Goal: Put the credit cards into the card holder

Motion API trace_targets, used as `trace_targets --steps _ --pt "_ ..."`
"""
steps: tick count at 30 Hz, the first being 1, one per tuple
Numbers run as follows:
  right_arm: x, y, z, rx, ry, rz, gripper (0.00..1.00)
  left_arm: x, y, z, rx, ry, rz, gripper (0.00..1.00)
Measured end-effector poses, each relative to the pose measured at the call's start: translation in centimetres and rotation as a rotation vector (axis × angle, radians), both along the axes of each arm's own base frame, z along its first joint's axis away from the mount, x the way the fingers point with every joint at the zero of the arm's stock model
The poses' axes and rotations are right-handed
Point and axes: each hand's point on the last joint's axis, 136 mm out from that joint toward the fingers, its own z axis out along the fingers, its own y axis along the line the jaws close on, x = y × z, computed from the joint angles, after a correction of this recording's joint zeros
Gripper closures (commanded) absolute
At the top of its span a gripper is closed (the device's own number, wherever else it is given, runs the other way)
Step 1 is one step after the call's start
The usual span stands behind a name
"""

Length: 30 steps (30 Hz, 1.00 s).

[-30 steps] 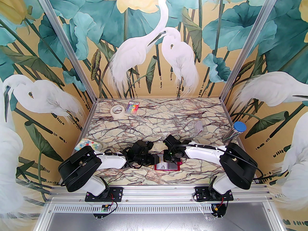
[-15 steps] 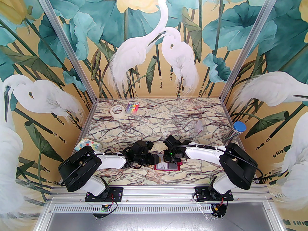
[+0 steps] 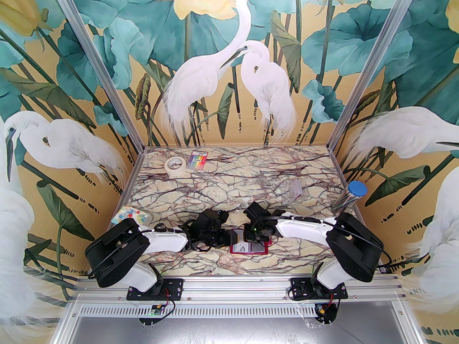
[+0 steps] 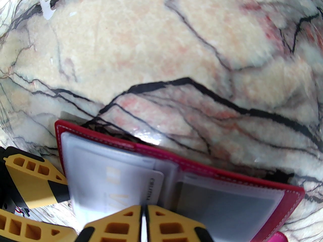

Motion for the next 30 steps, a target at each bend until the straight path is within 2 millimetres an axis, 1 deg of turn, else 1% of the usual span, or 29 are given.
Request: trace_targets --steps 3,6,11,14,20,30 --pt "0.0 0.1 0.1 0.007 0.003 -0.002 0.83 0.0 0.1 -0.1 0.007 -0.004 0.001 0.53" --pt "0.0 0.3 0.4 0.019 -0.003 0.0 0.81 0.0 0.1 -0.1 0.007 -0.005 0.001 0.53" --pt "0.0 0.2 1.7 0.04 -0.024 -0.004 0.8 0.0 0.1 -0.1 0.006 -0.003 0.001 0.53" --pt "0.2 0.1 2.2 0.043 -0.043 -0.008 0.83 0.0 0.1 -0.2 0.006 -0.001 0.0 0.53" --pt "0.0 -0.3 1.9 0.024 -0.034 -0.015 0.88 0.0 0.0 -0.1 0.004 -0.001 0.0 0.53" --pt "-0.3 -0.6 0.4 -0.012 0.0 -0.018 0.9 0.0 0.0 -0.1 0.004 -0.001 0.0 0.53"
